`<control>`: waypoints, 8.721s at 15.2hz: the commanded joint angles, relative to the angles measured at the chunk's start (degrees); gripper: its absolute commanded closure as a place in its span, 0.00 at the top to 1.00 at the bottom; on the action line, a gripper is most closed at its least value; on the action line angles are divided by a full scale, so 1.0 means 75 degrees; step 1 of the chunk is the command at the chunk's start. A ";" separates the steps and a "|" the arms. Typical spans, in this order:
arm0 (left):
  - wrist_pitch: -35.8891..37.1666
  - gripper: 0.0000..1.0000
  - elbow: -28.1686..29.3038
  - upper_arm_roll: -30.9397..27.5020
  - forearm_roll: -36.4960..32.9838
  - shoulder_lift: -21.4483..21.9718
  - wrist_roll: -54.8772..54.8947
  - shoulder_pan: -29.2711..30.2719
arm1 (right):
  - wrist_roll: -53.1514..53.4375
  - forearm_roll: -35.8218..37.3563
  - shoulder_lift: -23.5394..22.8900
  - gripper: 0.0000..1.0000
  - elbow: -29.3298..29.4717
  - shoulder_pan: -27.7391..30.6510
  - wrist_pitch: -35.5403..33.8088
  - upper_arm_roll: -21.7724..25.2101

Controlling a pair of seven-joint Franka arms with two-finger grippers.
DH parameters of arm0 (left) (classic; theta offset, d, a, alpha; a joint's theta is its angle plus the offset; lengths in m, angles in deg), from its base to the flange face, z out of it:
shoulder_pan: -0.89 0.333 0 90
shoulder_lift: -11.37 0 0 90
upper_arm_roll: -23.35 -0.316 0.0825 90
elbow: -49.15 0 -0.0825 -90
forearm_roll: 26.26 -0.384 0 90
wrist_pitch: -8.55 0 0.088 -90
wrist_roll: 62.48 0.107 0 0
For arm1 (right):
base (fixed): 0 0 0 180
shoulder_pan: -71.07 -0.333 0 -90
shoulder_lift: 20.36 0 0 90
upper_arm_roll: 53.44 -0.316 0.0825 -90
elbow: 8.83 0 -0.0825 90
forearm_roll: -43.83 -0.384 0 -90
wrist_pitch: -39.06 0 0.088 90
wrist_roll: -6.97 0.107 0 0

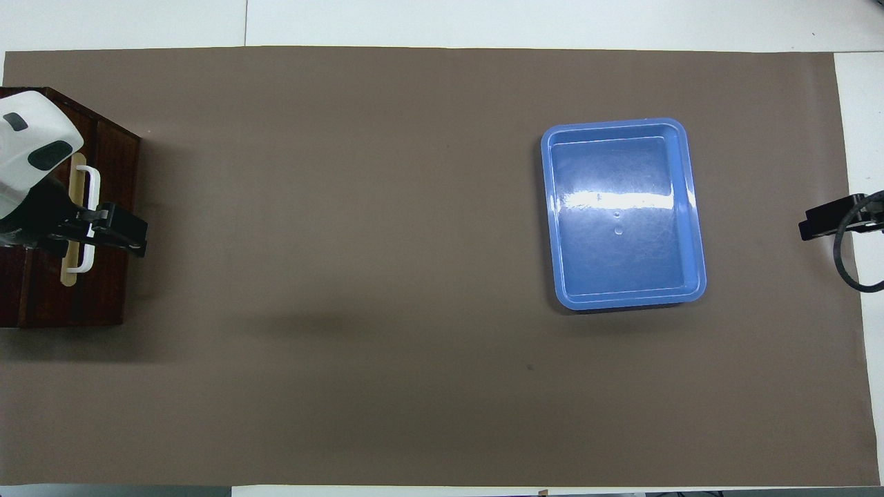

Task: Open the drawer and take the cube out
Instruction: 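Hook the drawer handle with the left gripper and pull it open, then reach into the open drawer and grasp the yellow cube with the left gripper, then lift the cube with the left gripper while the right gripper approaches it, then grasp the cube with the right gripper while the left gripper releases it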

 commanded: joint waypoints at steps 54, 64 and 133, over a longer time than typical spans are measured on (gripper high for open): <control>-0.5158 1.00 0.2500 -0.0006 -0.2768 -0.0951 -0.2771 -0.1307 | 0.0089 -0.0021 0.0142 1.00 -0.0114 0.0041 -0.0078 -0.0067; -0.3838 1.00 -0.0100 -0.0287 -0.1126 -0.1528 -0.2782 0.0789 | 0.0067 -0.0021 0.0142 1.00 -0.0114 0.0064 -0.0078 -0.0055; -0.5505 0.00 0.1943 -0.0111 0.0140 -0.0683 -1.8919 -0.4904 | 1.0249 -0.6666 -0.1475 1.00 -0.2423 -0.3698 0.4200 -0.0067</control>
